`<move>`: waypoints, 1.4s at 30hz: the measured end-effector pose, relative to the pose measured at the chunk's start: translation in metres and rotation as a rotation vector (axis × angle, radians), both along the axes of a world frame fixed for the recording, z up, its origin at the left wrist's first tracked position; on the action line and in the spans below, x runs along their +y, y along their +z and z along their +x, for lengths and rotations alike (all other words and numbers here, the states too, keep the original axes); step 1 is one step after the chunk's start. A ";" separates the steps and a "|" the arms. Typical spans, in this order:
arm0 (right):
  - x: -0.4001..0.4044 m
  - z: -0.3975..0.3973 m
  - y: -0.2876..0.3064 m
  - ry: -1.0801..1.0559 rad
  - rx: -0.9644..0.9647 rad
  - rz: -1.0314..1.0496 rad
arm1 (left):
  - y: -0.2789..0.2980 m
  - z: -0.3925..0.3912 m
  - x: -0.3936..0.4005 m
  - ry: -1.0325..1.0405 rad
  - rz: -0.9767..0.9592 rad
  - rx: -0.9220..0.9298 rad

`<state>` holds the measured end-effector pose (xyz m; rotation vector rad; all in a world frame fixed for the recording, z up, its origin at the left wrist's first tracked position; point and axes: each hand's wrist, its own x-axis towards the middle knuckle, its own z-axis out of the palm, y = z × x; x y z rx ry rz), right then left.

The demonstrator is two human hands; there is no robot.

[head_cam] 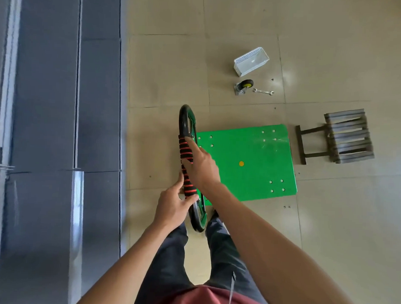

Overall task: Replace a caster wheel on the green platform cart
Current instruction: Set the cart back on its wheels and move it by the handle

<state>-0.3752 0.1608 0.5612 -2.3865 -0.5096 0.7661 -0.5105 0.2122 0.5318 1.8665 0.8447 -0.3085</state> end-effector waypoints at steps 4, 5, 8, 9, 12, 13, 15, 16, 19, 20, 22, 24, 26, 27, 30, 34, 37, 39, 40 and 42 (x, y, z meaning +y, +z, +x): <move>-0.031 0.013 -0.001 -0.018 0.068 -0.049 | -0.001 0.017 -0.028 -0.024 0.026 0.018; -0.038 0.016 -0.001 -0.029 0.083 -0.051 | -0.003 0.022 -0.034 -0.028 0.029 0.021; -0.059 0.028 -0.001 -0.063 0.089 -0.066 | -0.005 0.039 -0.054 -0.036 -0.018 0.009; -0.065 0.032 -0.001 -0.071 0.090 -0.078 | -0.005 0.044 -0.060 -0.034 -0.027 0.003; -0.079 0.042 0.002 -0.089 0.087 -0.109 | -0.003 0.056 -0.078 -0.031 -0.036 -0.001; -0.081 0.044 0.003 -0.093 0.086 -0.113 | -0.003 0.059 -0.081 -0.035 -0.038 -0.005; -0.086 0.047 0.002 -0.105 0.091 -0.121 | -0.005 0.063 -0.084 -0.043 -0.045 -0.014; -0.087 0.049 0.002 -0.110 0.094 -0.127 | -0.005 0.064 -0.085 -0.048 -0.051 -0.015; -0.089 0.052 0.004 -0.106 0.098 -0.137 | -0.005 0.064 -0.086 -0.043 -0.071 -0.033; -0.088 0.052 0.005 -0.098 0.100 -0.138 | -0.004 0.063 -0.086 -0.034 -0.071 -0.040; -0.084 0.048 0.008 -0.093 0.110 -0.130 | -0.002 0.058 -0.082 -0.022 -0.066 -0.056; -0.076 0.042 0.008 -0.086 0.118 -0.110 | 0.000 0.052 -0.074 -0.014 -0.063 -0.061; -0.066 0.034 0.007 -0.068 0.123 -0.097 | 0.002 0.043 -0.064 -0.001 -0.062 -0.060; -0.060 0.030 0.006 -0.058 0.126 -0.092 | 0.003 0.038 -0.058 0.008 -0.061 -0.062; -0.039 0.015 0.005 -0.022 0.137 -0.065 | 0.005 0.020 -0.036 0.040 -0.039 -0.060; -0.007 -0.009 0.000 0.029 0.181 -0.044 | 0.006 -0.011 -0.005 0.095 -0.033 -0.054; 0.019 -0.029 0.000 0.075 0.210 -0.046 | 0.009 -0.034 0.018 0.127 -0.012 -0.039; 0.037 -0.043 0.001 0.103 0.213 -0.065 | 0.012 -0.048 0.034 0.150 0.012 -0.024; 0.045 -0.049 0.001 0.112 0.203 -0.079 | 0.013 -0.054 0.042 0.151 0.016 -0.017; 0.061 -0.060 0.002 0.127 0.179 -0.100 | 0.014 -0.064 0.058 0.149 0.014 -0.001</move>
